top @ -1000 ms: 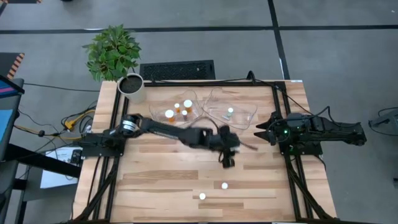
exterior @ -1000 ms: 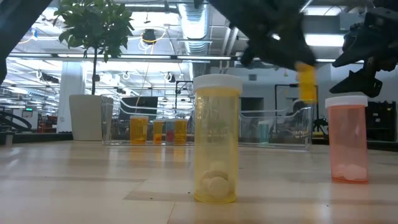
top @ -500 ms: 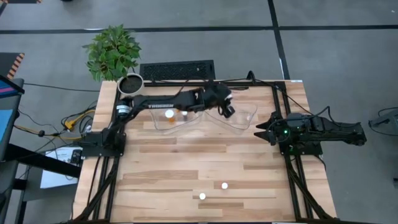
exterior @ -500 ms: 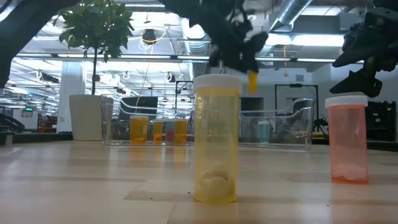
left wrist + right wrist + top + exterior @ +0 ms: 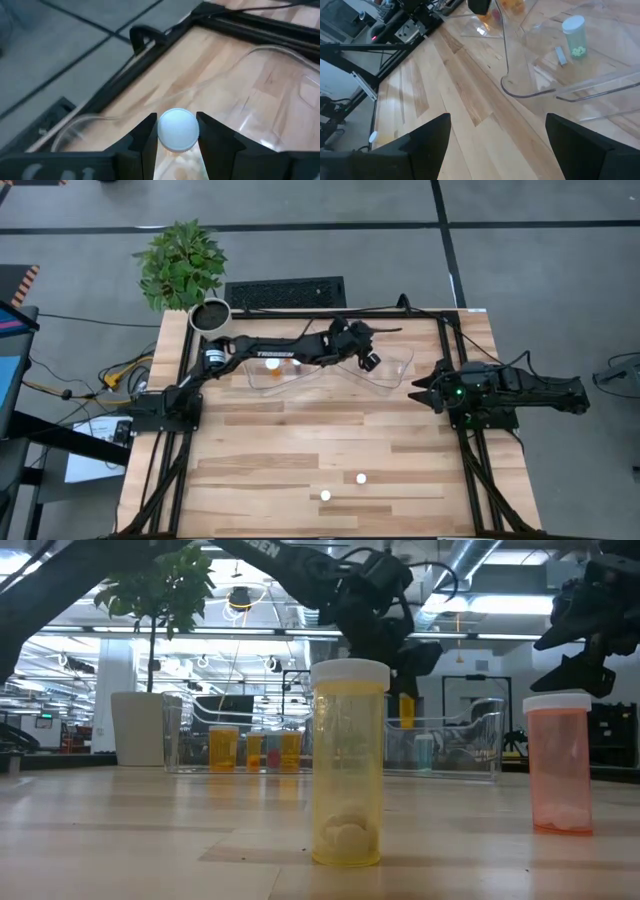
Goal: Pick and place medicine bottles into bin by pill shape (circle, oval)
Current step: Put the small orange tablet bottle into the right transparent bin
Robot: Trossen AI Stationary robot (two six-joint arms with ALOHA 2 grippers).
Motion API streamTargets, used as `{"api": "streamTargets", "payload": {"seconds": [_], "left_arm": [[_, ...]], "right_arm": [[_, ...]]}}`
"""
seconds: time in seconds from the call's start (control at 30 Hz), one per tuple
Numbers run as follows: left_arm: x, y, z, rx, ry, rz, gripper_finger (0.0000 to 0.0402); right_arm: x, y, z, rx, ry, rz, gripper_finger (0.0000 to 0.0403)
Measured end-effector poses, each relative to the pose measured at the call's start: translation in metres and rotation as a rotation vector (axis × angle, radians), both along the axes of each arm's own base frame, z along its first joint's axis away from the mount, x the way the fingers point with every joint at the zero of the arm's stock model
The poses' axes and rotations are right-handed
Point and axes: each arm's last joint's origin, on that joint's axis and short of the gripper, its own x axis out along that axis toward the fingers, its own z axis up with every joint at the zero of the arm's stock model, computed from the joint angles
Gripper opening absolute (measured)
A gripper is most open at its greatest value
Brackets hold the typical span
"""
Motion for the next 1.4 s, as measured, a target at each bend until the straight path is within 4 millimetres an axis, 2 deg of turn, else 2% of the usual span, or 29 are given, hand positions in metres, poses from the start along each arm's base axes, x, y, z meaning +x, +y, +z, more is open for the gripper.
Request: {"api": "streamTargets", "payload": {"seconds": [0.17, 0.43, 0.67, 0.93, 1.03, 1.2, 1.4], "left_arm": [[0.003, 0.006, -0.018, -0.068, -0.032, 0.067, 0.0112], [0.009, 0.003, -0.039, -0.105, -0.044, 0.103, 0.0112], [0.01, 0.003, -0.046, -0.096, -0.033, 0.124, 0.0112], [0.011, 0.001, -0.045, -0.098, -0.041, 0.116, 0.0112], [0.017, -0.001, -0.034, -0.101, -0.067, 0.098, 0.0112], [0.027, -0.013, -0.01, -0.006, -0.091, 0.005, 0.0112], [0.032, -0.023, -0.004, -0.015, -0.106, -0.087, 0.0112]], "right_arm": [[0.0, 0.0, 0.0, -0.009, -0.005, -0.009, 0.0333], [0.0, -0.001, 0.0, -0.001, -0.004, -0.028, 0.0333], [0.0, -0.001, 0.0, 0.007, -0.004, -0.031, 0.0333], [0.0, -0.001, 0.0, 0.021, -0.006, -0.038, 0.0333], [0.0, -0.001, 0.0, 0.024, -0.007, -0.04, 0.0333], [0.0, -0.001, 0.0, 0.025, -0.007, -0.04, 0.0333], [0.0, -0.001, 0.0, 0.025, -0.007, -0.04, 0.0333]]}}
